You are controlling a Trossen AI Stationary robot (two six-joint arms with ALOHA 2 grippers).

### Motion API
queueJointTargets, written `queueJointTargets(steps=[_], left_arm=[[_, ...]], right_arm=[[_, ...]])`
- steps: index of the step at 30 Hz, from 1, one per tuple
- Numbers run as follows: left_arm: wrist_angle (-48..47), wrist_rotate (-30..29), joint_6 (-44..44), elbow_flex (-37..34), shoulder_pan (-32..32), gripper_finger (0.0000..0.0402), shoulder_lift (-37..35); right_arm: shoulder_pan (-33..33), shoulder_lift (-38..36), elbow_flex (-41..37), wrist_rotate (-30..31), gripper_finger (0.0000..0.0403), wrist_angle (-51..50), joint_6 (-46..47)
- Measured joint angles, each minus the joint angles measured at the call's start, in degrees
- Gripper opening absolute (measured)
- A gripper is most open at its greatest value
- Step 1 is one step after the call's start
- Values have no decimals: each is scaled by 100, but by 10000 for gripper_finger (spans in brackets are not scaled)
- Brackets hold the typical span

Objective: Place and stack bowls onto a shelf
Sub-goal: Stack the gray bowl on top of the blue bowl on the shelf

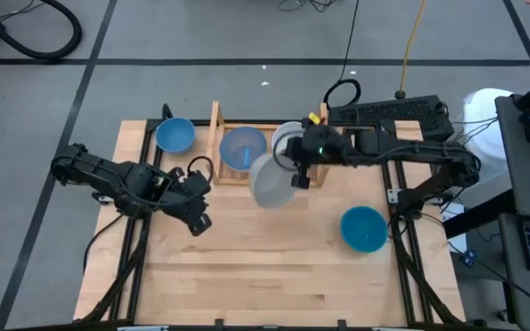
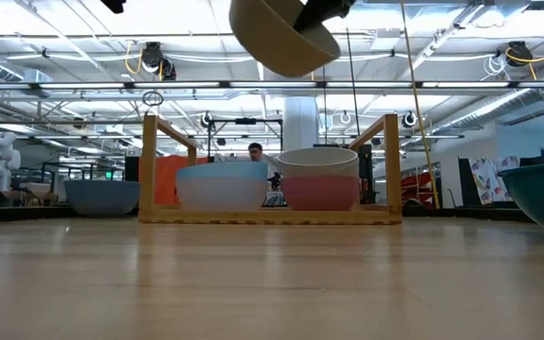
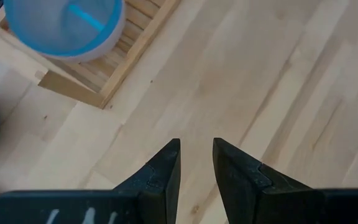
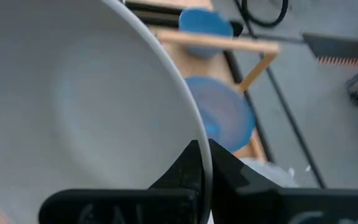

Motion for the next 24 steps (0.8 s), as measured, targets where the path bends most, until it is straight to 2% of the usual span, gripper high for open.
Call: queueJointTargets(steps=[8, 14, 17, 24], left_arm=[[4, -2, -258, 0, 345, 99, 0], [7, -2, -260, 0, 556, 99, 0], [7, -2, -256, 0, 661, 99, 0], [11, -189, -59, 0, 863, 99, 0]], right_arm=[[-820, 44, 187, -714, 0, 917, -942], [-1264, 164, 190, -908, 0, 1319, -1322], [-1443, 311, 198, -1315, 0, 1505, -1398], [-1690, 914, 190, -1812, 0, 1911, -1571]])
